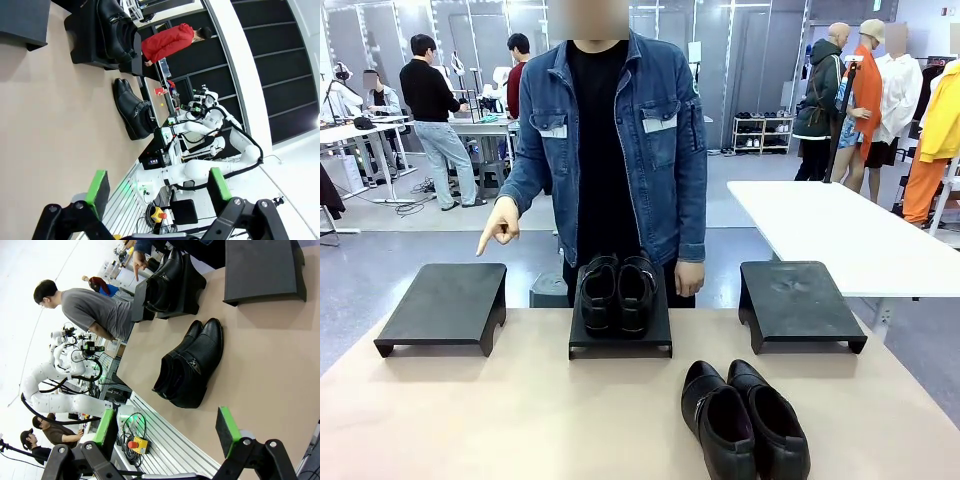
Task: Place the shoes on the stand as instructed by the person.
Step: Pick up another pair of Shoes and place it on the Shoes Stand indicated by the person.
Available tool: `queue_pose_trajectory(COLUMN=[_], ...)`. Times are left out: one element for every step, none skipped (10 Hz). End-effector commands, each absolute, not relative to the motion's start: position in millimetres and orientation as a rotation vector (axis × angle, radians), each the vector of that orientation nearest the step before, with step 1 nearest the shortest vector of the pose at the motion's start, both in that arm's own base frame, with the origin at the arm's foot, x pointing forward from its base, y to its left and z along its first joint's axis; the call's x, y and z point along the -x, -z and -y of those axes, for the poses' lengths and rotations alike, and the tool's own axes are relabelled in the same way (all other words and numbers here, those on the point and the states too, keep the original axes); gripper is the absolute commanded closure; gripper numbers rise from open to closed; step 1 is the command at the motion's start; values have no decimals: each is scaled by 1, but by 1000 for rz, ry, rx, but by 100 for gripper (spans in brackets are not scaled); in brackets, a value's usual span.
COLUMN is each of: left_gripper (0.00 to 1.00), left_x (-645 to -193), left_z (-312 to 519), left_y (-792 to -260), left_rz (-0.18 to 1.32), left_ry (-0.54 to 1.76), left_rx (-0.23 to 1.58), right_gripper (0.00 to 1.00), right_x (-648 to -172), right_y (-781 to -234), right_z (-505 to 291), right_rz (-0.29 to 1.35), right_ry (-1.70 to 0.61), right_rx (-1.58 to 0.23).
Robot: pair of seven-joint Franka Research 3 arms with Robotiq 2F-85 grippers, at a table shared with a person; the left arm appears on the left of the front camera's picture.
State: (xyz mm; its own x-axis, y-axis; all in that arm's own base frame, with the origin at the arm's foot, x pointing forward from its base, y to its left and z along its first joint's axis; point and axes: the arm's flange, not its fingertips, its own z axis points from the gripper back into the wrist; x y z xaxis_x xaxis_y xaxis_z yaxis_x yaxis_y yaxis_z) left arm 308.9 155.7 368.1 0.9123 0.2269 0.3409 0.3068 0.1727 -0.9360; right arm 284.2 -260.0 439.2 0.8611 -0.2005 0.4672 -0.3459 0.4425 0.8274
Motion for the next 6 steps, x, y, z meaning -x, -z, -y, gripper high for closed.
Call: queue_pose_trajectory(left_gripper=[0,0,0,0,0,0], left_x=[-307,-307,-307,-307,-307,-309], left_z=[-156,-156,-156,-156,-156,-156], left_y=[-369,-369,-369,-369,-369,-368], left_rz=[461,461,461,461,461,457], left_ry=[66,66,66,66,66,59], left_rx=[1420,1420,1420,1420,1420,1411], right_gripper=[0,0,0,0,0,0], right_x=[-284,-284,-284,-284,-284,-284], right_y=[-441,-441,-441,-441,-441,-441], right_z=[260,260,260,260,260,260], right_rz=[569,569,569,569,569,569], right_ry=[-99,-99,-99,-99,-99,-99], right_rx=[-1132,-1132,-1132,-1132,-1132,-1132])
